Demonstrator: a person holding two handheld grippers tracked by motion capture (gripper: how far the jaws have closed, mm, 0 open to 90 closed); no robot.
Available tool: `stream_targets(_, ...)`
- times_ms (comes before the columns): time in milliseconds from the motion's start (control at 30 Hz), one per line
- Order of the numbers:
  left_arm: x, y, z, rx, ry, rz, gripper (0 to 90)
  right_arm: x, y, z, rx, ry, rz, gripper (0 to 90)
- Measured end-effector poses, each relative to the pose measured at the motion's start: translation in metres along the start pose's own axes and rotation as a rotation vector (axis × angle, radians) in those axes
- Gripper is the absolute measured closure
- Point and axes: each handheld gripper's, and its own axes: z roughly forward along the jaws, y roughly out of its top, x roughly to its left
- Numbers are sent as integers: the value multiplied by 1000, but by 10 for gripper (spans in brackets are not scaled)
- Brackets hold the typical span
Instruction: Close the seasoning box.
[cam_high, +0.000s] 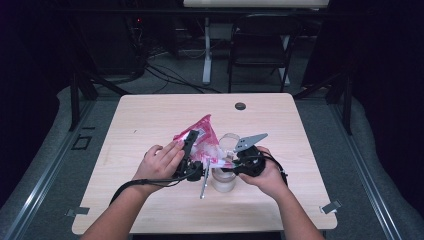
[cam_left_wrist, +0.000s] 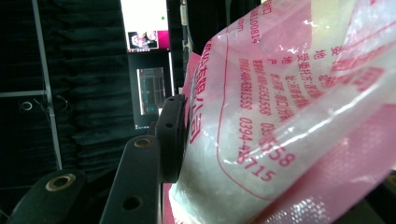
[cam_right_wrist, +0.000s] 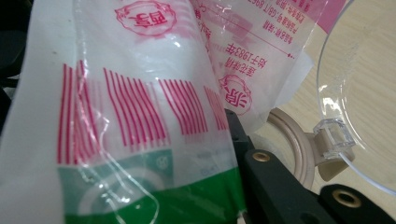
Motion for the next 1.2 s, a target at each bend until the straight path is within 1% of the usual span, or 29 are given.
stream_targets(67,0,0,0,0,-1,6,639,0,0,0,0,-1,0,900)
stream_targets(100,1,0,0,-4,6,17,639,0,0,0,-1,0,0,900)
stream_targets(133,1,0,0,0,-5,10,639,0,0,0,-1,0,0,900)
stream_targets(233,1,0,-1,1,-11,24,640,0,0,0,0,0,0,900)
stream_targets(333,1,0,-1,1,-15,26,640,0,0,1,-1,1,2,900)
stream_targets(367,1,0,-1,1,-16,20,641,0,0,1,2,1,-1,900)
stream_targets(400,2,0,-1,-4,-9,30,640,0,0,1,3,0,-1,900)
stream_targets(500,2,1,-1,-6,-9,31,640,0,0,1,15,-7,-5,900)
stream_targets(533,1,1,0,-3,-20,22,640,0,-1,3,17,-11,-5,900)
stream_targets(567,2,1,0,-7,-13,34,640,1,-1,3,19,-12,-6,900)
stream_targets(733,3,1,0,-4,-22,46,642,1,-1,4,18,-13,-6,900)
stream_targets(900,3,0,0,-6,-24,50,639,1,0,4,22,-13,-3,900)
stream_targets(1033,3,0,0,-9,-24,60,627,1,-1,4,25,-13,-4,900)
stream_targets(1133,4,0,1,-12,-35,77,624,0,-1,4,26,-12,-5,900)
stream_targets(1200,4,1,1,-10,-37,80,624,0,-1,4,26,-15,-6,900)
